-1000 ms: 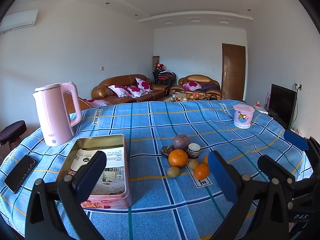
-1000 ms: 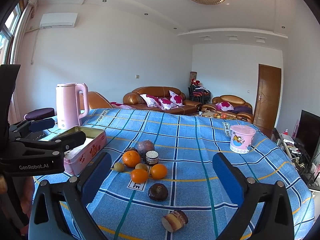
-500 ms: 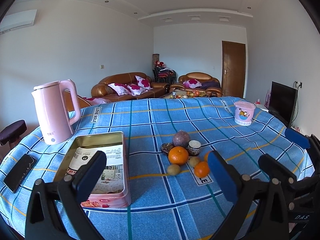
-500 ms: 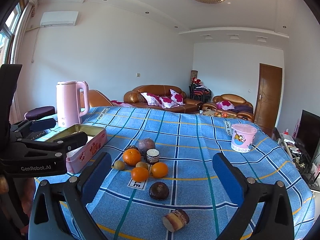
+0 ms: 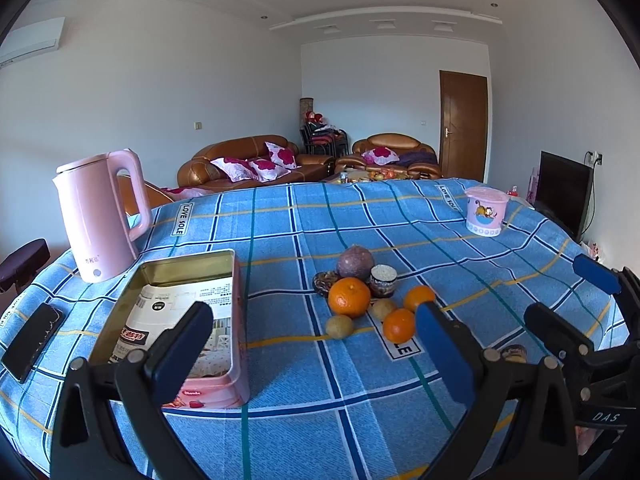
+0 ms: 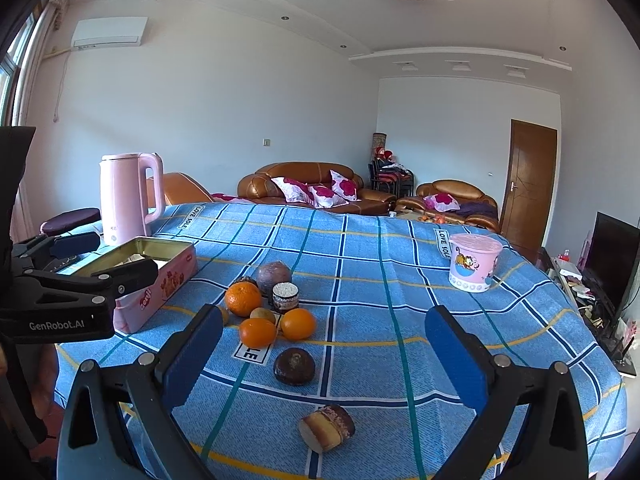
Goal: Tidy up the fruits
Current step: 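Close the right gripper around the brown-and-cream cylindrical pastry, then close the left gripper around the dark brown mangosteen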
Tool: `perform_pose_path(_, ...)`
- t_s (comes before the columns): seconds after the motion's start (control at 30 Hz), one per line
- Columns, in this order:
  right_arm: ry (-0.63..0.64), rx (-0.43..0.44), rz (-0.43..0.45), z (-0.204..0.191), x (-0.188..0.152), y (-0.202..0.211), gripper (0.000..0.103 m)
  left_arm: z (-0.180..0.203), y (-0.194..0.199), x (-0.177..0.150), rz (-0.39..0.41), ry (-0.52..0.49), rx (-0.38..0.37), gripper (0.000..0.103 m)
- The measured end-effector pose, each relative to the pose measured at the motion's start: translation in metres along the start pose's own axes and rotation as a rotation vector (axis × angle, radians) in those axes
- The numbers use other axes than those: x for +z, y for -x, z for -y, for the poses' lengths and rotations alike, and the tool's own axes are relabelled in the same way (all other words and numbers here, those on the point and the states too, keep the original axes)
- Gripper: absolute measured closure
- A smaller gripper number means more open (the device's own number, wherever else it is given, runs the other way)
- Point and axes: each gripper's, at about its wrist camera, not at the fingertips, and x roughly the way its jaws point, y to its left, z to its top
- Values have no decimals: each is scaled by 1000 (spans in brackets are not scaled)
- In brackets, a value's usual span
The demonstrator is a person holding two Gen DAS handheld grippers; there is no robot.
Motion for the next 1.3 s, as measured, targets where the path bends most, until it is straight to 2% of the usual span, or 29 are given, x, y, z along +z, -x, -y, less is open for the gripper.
perform_pose_path(0.33, 48, 12, -11, 7, -27, -6, 1, 6, -19, -12, -71, 16, -63, 0)
perform_pose_path(0.47, 38, 54, -59, 10, -43, -17, 3, 16, -27, -16, -98, 17, -102, 2)
perform_pose_path(0.5, 28, 54, -64, 12, -45, -20, 7, 19, -27, -17, -102, 12, -110, 4)
perform_pose_path(0.6, 20, 67, -103, 15, -49, -29, 29, 25, -30, -20, -120, 9, -143, 7)
perform_pose_path(0.77, -4, 117, -154, 20, -60, -40, 35, 37, -36, -21, -138, 6, -190, 11)
perform_pose_path(0.87, -32, 182, -196, 21, -64, -47, 61, 45, -41, -21, -148, -7, -211, 12)
perform_pose_path(1.0, -33, 175, -171, 24, -65, -42, 64, 61, -52, -23, -197, -30, -247, 34)
perform_pose_path(1.07, -60, 166, -158, 32, -63, -40, 64, 71, -58, -24, -224, -45, -272, 41)
perform_pose_path(1.3, -114, 93, -127, 60, -59, -35, 64, 99, -78, -21, -276, -84, -303, 44)
